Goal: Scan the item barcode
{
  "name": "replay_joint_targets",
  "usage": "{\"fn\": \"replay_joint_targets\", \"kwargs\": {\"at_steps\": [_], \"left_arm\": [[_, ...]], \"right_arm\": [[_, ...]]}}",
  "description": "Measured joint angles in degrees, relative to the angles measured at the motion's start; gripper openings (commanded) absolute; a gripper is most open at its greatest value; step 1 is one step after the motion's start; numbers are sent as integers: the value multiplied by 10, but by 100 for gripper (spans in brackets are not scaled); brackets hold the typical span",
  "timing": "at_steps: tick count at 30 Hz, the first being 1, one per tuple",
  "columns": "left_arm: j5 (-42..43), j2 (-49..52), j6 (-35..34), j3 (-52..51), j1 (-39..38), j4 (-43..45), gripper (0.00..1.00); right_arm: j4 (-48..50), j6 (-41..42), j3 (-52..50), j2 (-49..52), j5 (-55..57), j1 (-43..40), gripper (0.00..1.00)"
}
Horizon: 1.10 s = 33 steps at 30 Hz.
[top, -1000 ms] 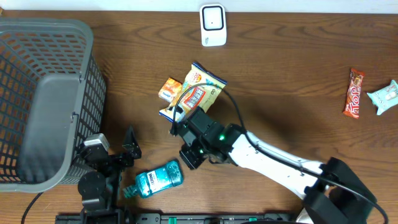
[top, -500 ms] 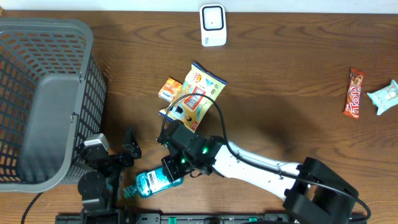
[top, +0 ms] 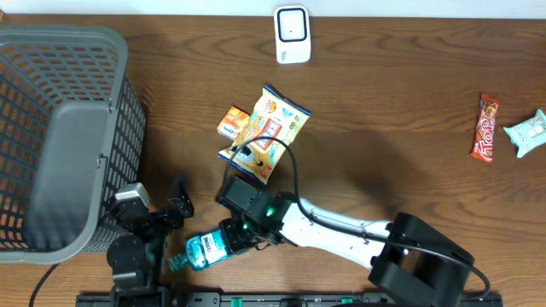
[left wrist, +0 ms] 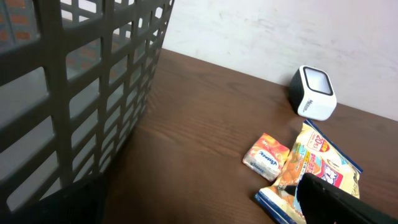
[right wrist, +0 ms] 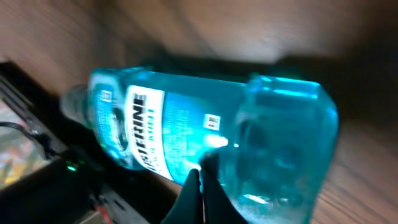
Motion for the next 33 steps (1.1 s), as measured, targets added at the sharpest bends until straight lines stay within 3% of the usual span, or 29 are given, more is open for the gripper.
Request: {"fn": "replay_joint_targets", "kwargs": {"at_steps": [6,12,19,27,33], "left_arm": [[0,0,0,0,0,0,98],[0,0,0,0,0,0,98],[0,0,0,0,0,0,98],[0,0,0,0,0,0,98],[0,0,0,0,0,0,98]], "right_arm": [[-16,15,9,8,-2,-1,1],[-96,30,12,9,34,-12,1],[-165,27,-2,13,105,-102,1],[-153,-54,-3,-1,114,-142,1],[-21,-84,-3,-86,26,-141,1]]}}
